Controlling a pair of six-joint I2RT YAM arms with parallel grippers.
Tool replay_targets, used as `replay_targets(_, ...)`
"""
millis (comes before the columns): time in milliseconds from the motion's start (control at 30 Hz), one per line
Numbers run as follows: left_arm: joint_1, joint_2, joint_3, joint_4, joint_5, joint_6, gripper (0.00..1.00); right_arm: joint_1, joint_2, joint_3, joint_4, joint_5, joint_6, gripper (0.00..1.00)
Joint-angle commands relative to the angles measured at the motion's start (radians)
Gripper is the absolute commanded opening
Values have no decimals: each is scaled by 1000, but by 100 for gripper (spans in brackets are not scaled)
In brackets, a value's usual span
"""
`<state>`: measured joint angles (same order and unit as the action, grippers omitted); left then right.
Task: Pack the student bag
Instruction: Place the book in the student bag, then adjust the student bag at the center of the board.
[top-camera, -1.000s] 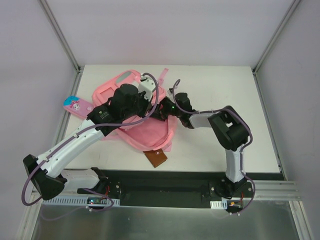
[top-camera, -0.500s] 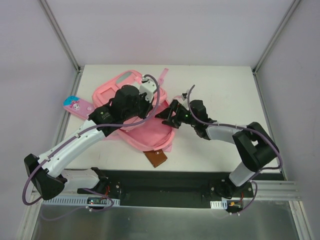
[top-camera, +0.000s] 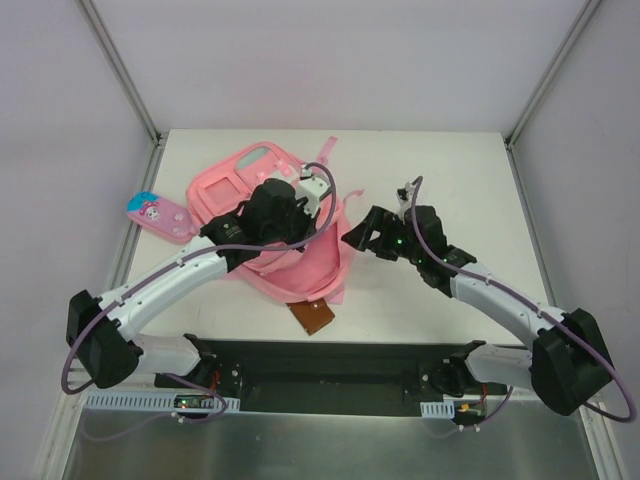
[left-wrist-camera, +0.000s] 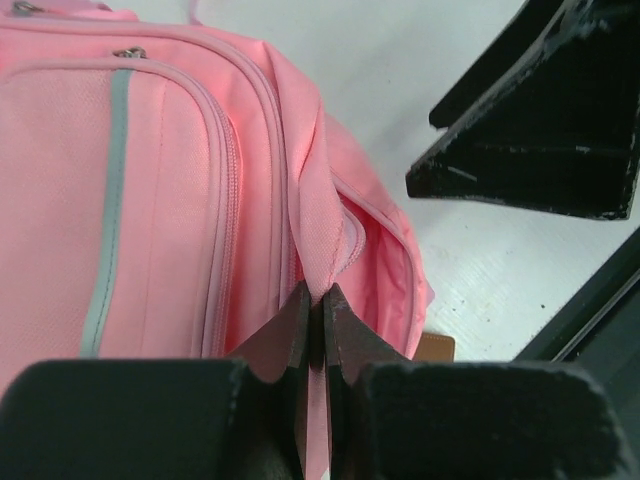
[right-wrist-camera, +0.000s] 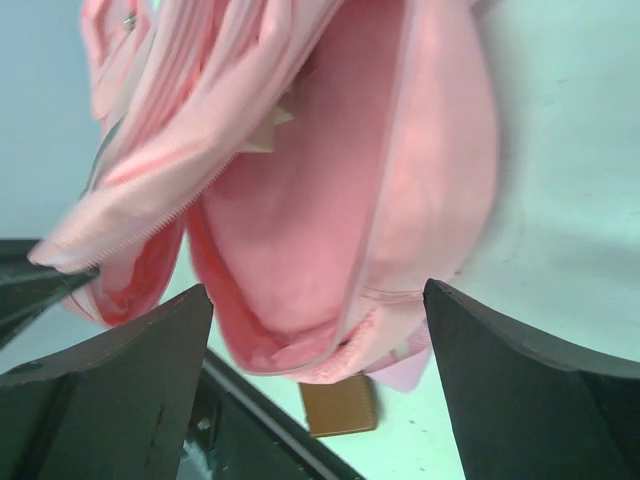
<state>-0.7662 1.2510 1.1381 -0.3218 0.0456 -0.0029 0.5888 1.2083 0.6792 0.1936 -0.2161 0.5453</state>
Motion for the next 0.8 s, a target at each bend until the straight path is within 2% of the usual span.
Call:
replay_targets(0, -4, 50, -11, 72, 60, -72, 0, -7, 5, 69, -249, 155, -114, 88)
replay_targets(267, -4, 51, -23, 79, 72, -74, 1, 2, 224, 134, -198, 34, -102, 83)
replay_targets(300, -4, 59, -21, 78, 115, -69, 16, 0, 235, 144, -209, 46, -100, 84)
replay_targets(333, -4, 80, -5, 41, 125, -71, 45, 0, 238, 163, -232, 61, -104, 86)
replay_targets(367, -4, 85, 0, 30, 131, -83, 52, 0, 232, 164, -262, 79, -104, 87)
replay_targets(400, -4, 84, -1, 29, 161, -94, 53, -4, 224, 163, -270, 105, -100, 87)
replay_targets(500, -8, 30, -24, 30, 134, -123, 71, -20, 169, 123, -273, 138, -71, 88)
replay_targets(667, -10, -137, -32, 29, -33, -117, 92, -32, 24, 48, -284, 170, -18, 88)
replay_targets(700, -8, -159, -32, 29, -47, -120, 94, -35, 5, 27, -280, 159, -10, 89)
replay_targets(767, -8, -214, -40, 24, -113, -124, 97, -34, -29, 7, -217, 112, 16, 96)
